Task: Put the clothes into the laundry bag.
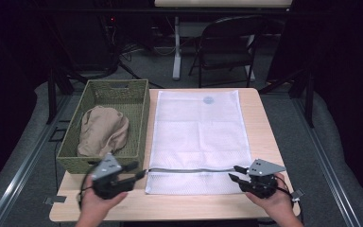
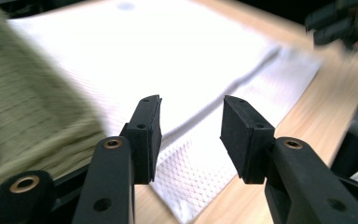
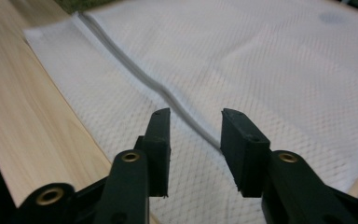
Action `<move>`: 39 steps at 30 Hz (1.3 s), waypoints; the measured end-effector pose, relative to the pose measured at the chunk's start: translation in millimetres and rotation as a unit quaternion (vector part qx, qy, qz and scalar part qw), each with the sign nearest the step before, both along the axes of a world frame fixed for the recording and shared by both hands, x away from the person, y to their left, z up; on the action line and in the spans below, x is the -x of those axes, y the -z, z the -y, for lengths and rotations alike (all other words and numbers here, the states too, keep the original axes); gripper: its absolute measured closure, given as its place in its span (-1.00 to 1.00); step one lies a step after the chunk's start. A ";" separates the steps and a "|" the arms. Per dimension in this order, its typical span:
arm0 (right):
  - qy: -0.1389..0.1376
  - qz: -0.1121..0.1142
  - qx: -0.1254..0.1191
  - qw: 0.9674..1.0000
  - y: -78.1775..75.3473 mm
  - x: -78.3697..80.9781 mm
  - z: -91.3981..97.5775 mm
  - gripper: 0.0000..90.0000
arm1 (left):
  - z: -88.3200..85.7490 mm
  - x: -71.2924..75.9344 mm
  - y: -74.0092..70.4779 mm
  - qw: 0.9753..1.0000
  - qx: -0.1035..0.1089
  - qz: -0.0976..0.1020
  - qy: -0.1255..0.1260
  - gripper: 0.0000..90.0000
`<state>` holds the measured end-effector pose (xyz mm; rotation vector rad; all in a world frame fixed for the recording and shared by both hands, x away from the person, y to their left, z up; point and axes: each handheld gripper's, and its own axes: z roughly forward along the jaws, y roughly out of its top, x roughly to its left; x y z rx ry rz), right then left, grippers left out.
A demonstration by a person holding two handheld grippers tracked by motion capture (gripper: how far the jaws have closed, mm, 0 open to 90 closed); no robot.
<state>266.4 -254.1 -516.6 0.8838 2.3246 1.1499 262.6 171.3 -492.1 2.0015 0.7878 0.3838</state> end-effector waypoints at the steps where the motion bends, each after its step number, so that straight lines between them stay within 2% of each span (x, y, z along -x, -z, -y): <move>1: 0.000 0.000 0.000 1.000 0.0 0.0 0.0 0.37 | 0.0 0.0 0.0 1.000 0.000 0.000 0.000 0.28; 2: 0.004 -0.025 0.005 1.000 12.3 -3.1 -3.9 0.30 | 15.2 -7.9 17.9 0.999 -0.006 -0.032 0.005 0.28; 3: 0.002 -0.032 0.003 0.999 15.3 -3.4 -4.7 0.27 | 19.1 -10.0 26.9 0.999 -0.001 -0.043 0.003 0.28; 4: 0.002 -0.032 0.003 0.999 15.3 -3.4 -4.7 0.27 | 19.1 -10.0 26.9 0.999 -0.001 -0.043 0.003 0.28; 5: 0.002 -0.040 0.015 0.999 22.5 -3.3 -6.9 0.24 | 22.2 -12.9 39.9 0.997 -0.015 -0.069 0.001 0.26; 6: 0.002 -0.041 0.025 0.999 25.8 -3.6 -7.1 0.23 | 22.2 -12.8 43.4 0.997 -0.027 -0.068 -0.001 0.26; 8: 0.004 -0.043 0.034 0.998 30.9 -3.5 -6.0 0.21 | 19.7 -12.0 46.0 0.997 -0.032 -0.069 -0.002 0.24; 10: 0.006 -0.047 0.026 0.999 35.0 -4.3 -2.8 0.21 | 16.8 -11.1 45.6 0.997 -0.019 -0.069 -0.002 0.22; 12: 0.008 -0.054 0.015 0.998 36.4 -5.7 0.8 0.21 | 16.1 -9.1 45.1 0.997 -0.024 -0.068 -0.004 0.18; 18: 0.019 -0.052 0.002 0.998 35.3 -6.5 5.7 0.20 | 16.2 -7.3 49.1 0.997 -0.033 -0.073 -0.004 0.13; 20: 0.020 -0.055 -0.004 0.998 36.1 -6.8 6.9 0.20 | 17.2 -7.2 48.8 0.997 -0.039 -0.066 -0.006 0.11; 25: 0.014 -0.053 0.003 0.999 36.0 -7.1 6.2 0.19 | 16.7 -7.8 49.0 0.997 -0.038 -0.073 -0.003 0.10; 28: 0.012 -0.050 0.003 0.999 35.0 -5.8 4.3 0.18 | 16.2 -7.5 47.4 0.997 -0.028 -0.077 -0.005 0.10; 30: 0.008 -0.044 0.007 0.999 33.6 -4.7 1.7 0.17 | 13.1 -7.2 39.4 0.997 -0.023 -0.070 -0.005 0.07; 31: 0.006 -0.043 0.008 0.999 33.7 -5.0 1.3 0.16 | 12.2 -7.3 35.5 0.997 -0.021 -0.073 -0.008 0.04; 36: 0.002 -0.047 0.011 0.999 35.7 -5.6 0.0 0.17 | 3.6 -9.4 10.7 0.998 0.010 -0.061 -0.016 -0.02; 37: 0.000 -0.046 0.011 0.999 35.6 -5.3 -0.4 0.19 | 3.6 -9.4 10.7 0.998 0.010 -0.061 -0.016 -0.03; 39: -0.006 -0.046 0.009 0.999 35.8 -5.3 -1.1 0.19 | -1.4 -13.4 -3.4 0.998 -0.010 -0.059 -0.027 -0.04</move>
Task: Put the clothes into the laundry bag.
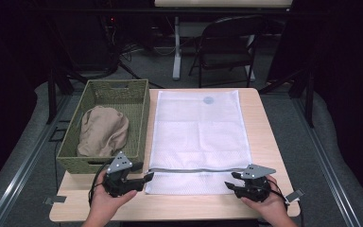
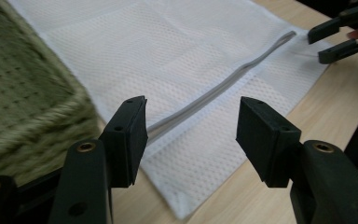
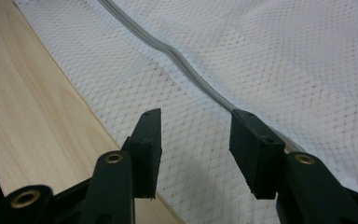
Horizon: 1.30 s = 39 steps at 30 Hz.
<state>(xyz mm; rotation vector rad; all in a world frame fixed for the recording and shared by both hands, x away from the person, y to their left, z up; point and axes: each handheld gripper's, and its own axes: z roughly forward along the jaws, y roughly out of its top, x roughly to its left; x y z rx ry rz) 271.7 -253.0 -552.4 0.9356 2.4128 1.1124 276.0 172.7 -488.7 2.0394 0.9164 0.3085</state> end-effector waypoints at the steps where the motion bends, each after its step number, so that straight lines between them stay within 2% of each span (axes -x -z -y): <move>1: -0.002 0.000 0.002 1.000 -0.3 -0.2 -0.3 0.19 | -1.3 -2.1 -4.4 1.000 -0.008 -0.007 -0.006 -0.03; 2: -0.002 0.000 0.002 1.000 -0.3 -0.2 -0.3 0.19 | -1.3 -2.1 -4.4 1.000 -0.008 -0.007 -0.006 -0.03; 9: -0.001 0.000 0.000 1.000 -1.2 -2.6 -1.0 0.15 | -13.9 -21.0 -35.2 0.998 -0.026 -0.022 -0.054 -0.12; 12: 0.003 -0.002 -0.005 1.000 -1.3 -3.1 -0.3 0.14 | -19.5 -29.9 -46.3 0.996 -0.043 -0.026 -0.070 -0.15; 15: 0.005 -0.005 -0.007 1.000 -1.5 -3.5 0.8 0.14 | -22.3 -36.2 -51.8 0.995 -0.055 -0.021 -0.083 -0.19; 17: 0.007 -0.007 -0.011 1.000 -1.0 -4.4 1.7 0.12 | -26.9 -46.5 -60.4 0.993 -0.077 -0.023 -0.092 -0.21; 18: 0.007 -0.007 -0.011 1.000 -1.0 -4.4 1.7 0.12 | -26.9 -46.5 -60.4 0.993 -0.077 -0.023 -0.092 -0.23; 19: 0.011 -0.002 -0.012 1.000 -0.7 -5.0 2.4 0.08 | -29.3 -53.1 -65.8 0.991 -0.089 -0.020 -0.098 -0.24; 21: 0.014 -0.002 -0.016 1.000 -0.5 -5.7 3.1 0.07 | -30.2 -56.8 -67.4 0.990 -0.090 -0.018 -0.103 -0.26; 23: 0.014 -0.004 -0.016 1.000 -0.7 -5.7 3.6 0.06 | -33.6 -66.8 -72.0 0.988 -0.101 -0.022 -0.114 -0.27; 24: 0.014 0.003 -0.014 1.000 -0.5 -5.3 3.7 0.00 | -34.7 -69.8 -73.3 0.987 -0.105 -0.023 -0.118 -0.25; 25: 0.015 0.002 -0.013 1.000 -0.5 -5.4 3.9 -0.03 | -37.7 -77.0 -76.2 0.985 -0.110 -0.029 -0.129 -0.20; 26: 0.016 0.001 -0.014 1.000 -0.5 -5.8 4.2 -0.04 | -37.7 -77.0 -76.2 0.985 -0.110 -0.029 -0.129 -0.16; 29: 0.020 -0.002 -0.017 1.000 -0.5 -5.6 4.5 -0.02 | -45.5 -91.7 -82.3 0.981 -0.115 -0.037 -0.152 -0.17; 30: 0.020 -0.002 -0.017 1.000 -0.5 -5.6 4.5 -0.02 | -45.5 -91.7 -82.3 0.981 -0.115 -0.037 -0.152 -0.16; 32: 0.018 -0.005 -0.014 1.000 -0.6 -5.7 4.9 -0.03 | -48.5 -99.0 -83.8 0.978 -0.121 -0.044 -0.162 -0.14; 33: 0.018 -0.007 -0.010 1.000 -0.5 -5.6 4.5 -0.06 | -50.6 -106.4 -84.7 0.976 -0.125 -0.058 -0.169 -0.14; 34: 0.018 -0.007 -0.010 1.000 -0.5 -5.6 4.5 -0.06 | -50.6 -106.4 -84.7 0.976 -0.125 -0.058 -0.169 -0.15; 36: 0.015 -0.009 -0.002 1.000 0.0 -5.6 3.4 -0.10 | -51.1 -113.5 -84.9 0.973 -0.131 -0.071 -0.177 -0.19; 38: 0.016 -0.006 0.003 1.000 0.5 -5.2 2.1 -0.15 | -51.4 -121.7 -85.0 0.968 -0.150 -0.078 -0.186 -0.21; 39: 0.017 -0.006 0.006 1.000 0.2 -5.4 1.9 -0.22 | -52.2 -128.3 -83.8 0.964 -0.152 -0.089 -0.198 -0.28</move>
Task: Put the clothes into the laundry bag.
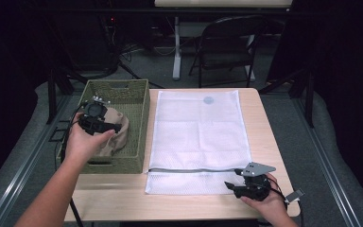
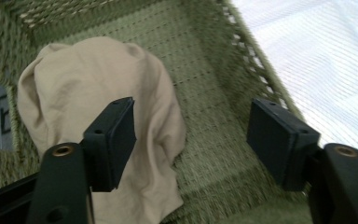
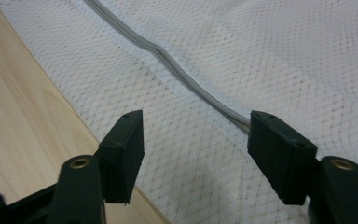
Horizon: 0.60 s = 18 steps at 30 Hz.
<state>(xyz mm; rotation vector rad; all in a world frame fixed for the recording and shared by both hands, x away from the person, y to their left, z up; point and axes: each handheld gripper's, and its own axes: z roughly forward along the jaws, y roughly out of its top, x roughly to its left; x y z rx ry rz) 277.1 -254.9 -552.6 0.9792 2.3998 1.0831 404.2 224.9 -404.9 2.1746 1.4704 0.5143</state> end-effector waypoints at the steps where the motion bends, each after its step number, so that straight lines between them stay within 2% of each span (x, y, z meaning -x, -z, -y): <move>1: 0.000 0.000 0.000 1.000 0.0 0.0 0.0 -0.22 | 0.0 0.0 0.0 1.000 0.000 0.000 0.000 -0.29; 2: 0.006 0.002 -0.002 1.000 0.0 -0.5 0.2 -0.27 | -1.7 -8.3 2.4 1.000 -0.005 -0.009 -0.011 -0.31; 3: 0.006 0.002 -0.002 1.000 0.0 -0.5 0.2 -0.27 | -1.7 -8.3 2.4 1.000 -0.005 -0.009 -0.011 -0.33; 4: 0.014 0.002 -0.001 1.000 -0.5 -0.7 1.2 -0.35 | -3.7 -16.8 5.9 1.000 -0.010 -0.020 -0.020 -0.33; 6: 0.018 0.002 -0.003 1.000 -0.7 -0.8 1.8 -0.38 | -4.9 -21.0 7.9 0.999 -0.012 -0.025 -0.025 -0.34; 9: 0.024 0.003 -0.007 1.000 -0.8 -1.5 3.1 -0.48 | -9.7 -35.6 15.7 0.998 -0.017 -0.040 -0.040 -0.34; 13: 0.028 0.005 -0.005 1.000 -0.8 -1.5 3.0 -0.52 | -12.8 -46.5 23.5 0.997 -0.020 -0.054 -0.058 -0.34; 18: 0.030 0.005 -0.004 1.000 -0.6 -1.7 3.6 -0.55 | -14.2 -55.3 30.6 0.995 -0.027 -0.067 -0.066 -0.35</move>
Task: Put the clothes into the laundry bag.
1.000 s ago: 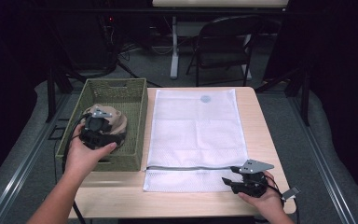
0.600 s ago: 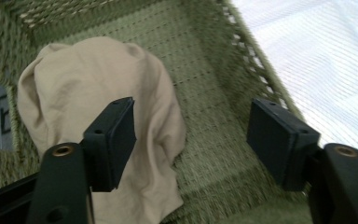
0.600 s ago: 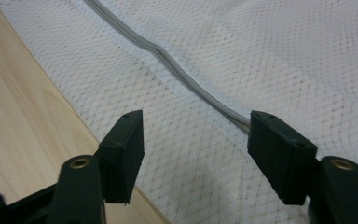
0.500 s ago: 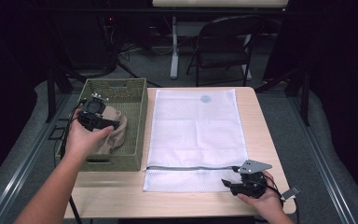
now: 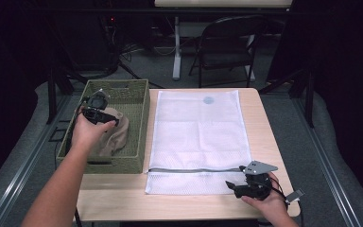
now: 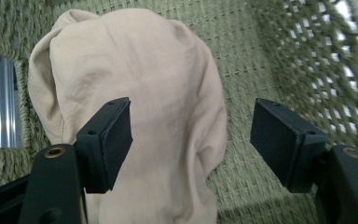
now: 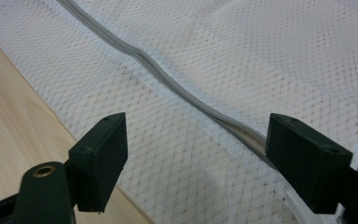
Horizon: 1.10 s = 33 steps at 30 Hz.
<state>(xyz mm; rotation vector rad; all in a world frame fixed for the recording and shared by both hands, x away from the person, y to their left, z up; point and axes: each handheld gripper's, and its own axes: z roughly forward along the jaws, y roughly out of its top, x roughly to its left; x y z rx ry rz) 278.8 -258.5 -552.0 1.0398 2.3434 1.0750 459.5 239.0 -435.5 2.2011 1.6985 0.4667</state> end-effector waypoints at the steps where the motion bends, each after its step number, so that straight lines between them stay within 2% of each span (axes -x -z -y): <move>1: 0.001 -0.001 -0.001 1.000 0.2 -0.2 0.2 -0.55 | -0.1 -1.9 2.5 1.000 -0.005 0.002 -0.003 -0.36; 11: 0.001 0.000 0.000 1.000 0.6 -0.2 0.5 -0.57 | -9.1 -16.1 20.1 0.999 -0.021 -0.017 -0.027 -0.36; 15: 0.000 -0.001 0.000 1.000 0.7 -0.2 0.4 -0.57 | -13.2 -18.9 28.3 0.999 -0.016 -0.023 -0.037 -0.38; 16: -0.003 -0.004 0.001 1.000 0.9 -0.4 0.3 -0.57 | -13.5 -20.3 32.7 0.998 -0.032 -0.029 -0.039 -0.38; 19: -0.002 -0.004 0.002 1.000 1.0 -0.3 0.1 -0.57 | -13.9 -21.8 35.8 0.998 -0.038 -0.035 -0.039 -0.39; 22: -0.002 -0.005 0.001 1.000 1.1 -0.4 0.0 -0.57 | -14.5 -23.7 40.0 0.998 -0.039 -0.034 -0.044 -0.39; 23: -0.002 -0.006 0.002 1.000 1.1 -0.5 0.2 -0.57 | -15.4 -25.6 43.4 0.997 -0.037 -0.039 -0.049 -0.40; 27: -0.003 -0.007 0.000 1.000 1.2 -0.6 0.8 -0.57 | -16.1 -29.4 50.2 0.996 -0.048 -0.048 -0.055 -0.40; 33: -0.002 -0.008 0.001 1.000 1.2 -1.1 1.4 -0.57 | -17.7 -33.4 55.1 0.995 -0.051 -0.058 -0.065 -0.41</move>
